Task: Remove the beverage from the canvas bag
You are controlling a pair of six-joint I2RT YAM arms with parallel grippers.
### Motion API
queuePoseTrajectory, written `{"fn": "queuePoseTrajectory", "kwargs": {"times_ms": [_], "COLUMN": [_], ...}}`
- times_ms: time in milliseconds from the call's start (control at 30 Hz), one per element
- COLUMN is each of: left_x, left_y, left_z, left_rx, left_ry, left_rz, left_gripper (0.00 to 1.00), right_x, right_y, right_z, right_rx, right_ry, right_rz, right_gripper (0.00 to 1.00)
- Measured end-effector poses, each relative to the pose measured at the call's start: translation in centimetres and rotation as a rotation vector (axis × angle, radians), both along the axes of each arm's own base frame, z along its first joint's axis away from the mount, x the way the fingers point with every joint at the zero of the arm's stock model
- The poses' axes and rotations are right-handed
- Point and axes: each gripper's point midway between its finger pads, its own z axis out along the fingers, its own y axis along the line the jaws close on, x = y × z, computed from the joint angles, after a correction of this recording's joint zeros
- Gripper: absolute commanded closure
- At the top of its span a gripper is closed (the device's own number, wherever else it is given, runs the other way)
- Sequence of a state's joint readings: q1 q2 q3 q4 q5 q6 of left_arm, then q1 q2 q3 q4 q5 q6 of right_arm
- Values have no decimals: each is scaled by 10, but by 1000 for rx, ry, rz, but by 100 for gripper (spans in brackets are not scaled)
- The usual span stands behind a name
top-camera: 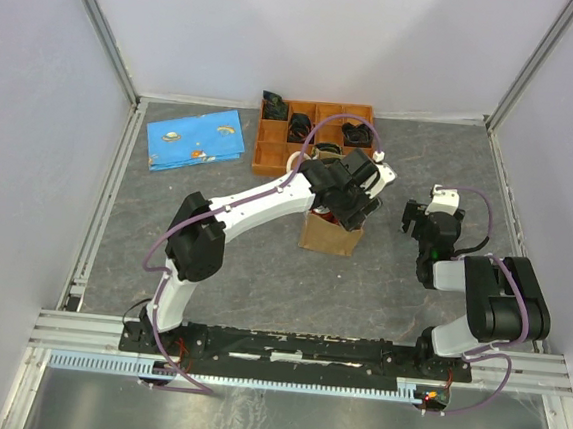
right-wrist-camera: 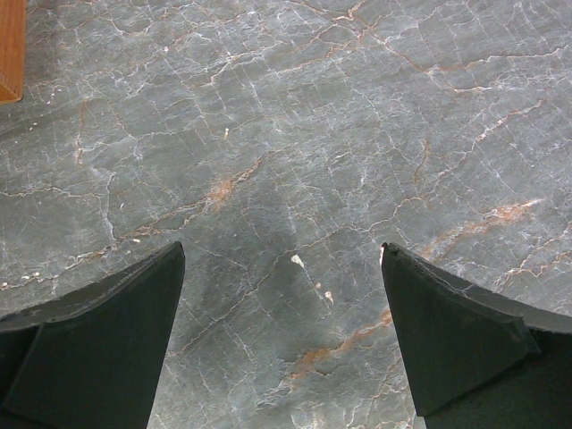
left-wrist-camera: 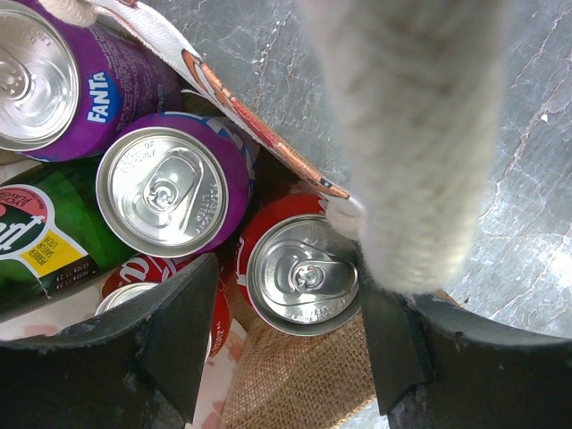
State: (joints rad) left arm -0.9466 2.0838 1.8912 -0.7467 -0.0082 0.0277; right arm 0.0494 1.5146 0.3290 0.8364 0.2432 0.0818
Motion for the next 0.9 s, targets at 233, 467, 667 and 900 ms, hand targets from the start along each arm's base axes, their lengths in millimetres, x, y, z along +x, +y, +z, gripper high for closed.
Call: {"fn": "queuePoseTrajectory", "kwargs": {"times_ms": [233,467,667,900], "left_x": [2,2,-1,-7], "left_y": [4,8,10,8], "left_z": [2,3,3,4], "left_rx": [12,27,32,6], "left_ry": [-16,-15,-7,22], "left_rz": [15,21,18,-5], "left_gripper": [21,20,19,17], "right_x": [0,0,0,0], "right_y": [0,0,0,0], "right_z": [0,0,0,0], "right_rx": [0,0,0,0], "right_ry": [0,0,0,0], "right_rz": [0,0,0,0], "right_gripper": [1,1,1,1]}}
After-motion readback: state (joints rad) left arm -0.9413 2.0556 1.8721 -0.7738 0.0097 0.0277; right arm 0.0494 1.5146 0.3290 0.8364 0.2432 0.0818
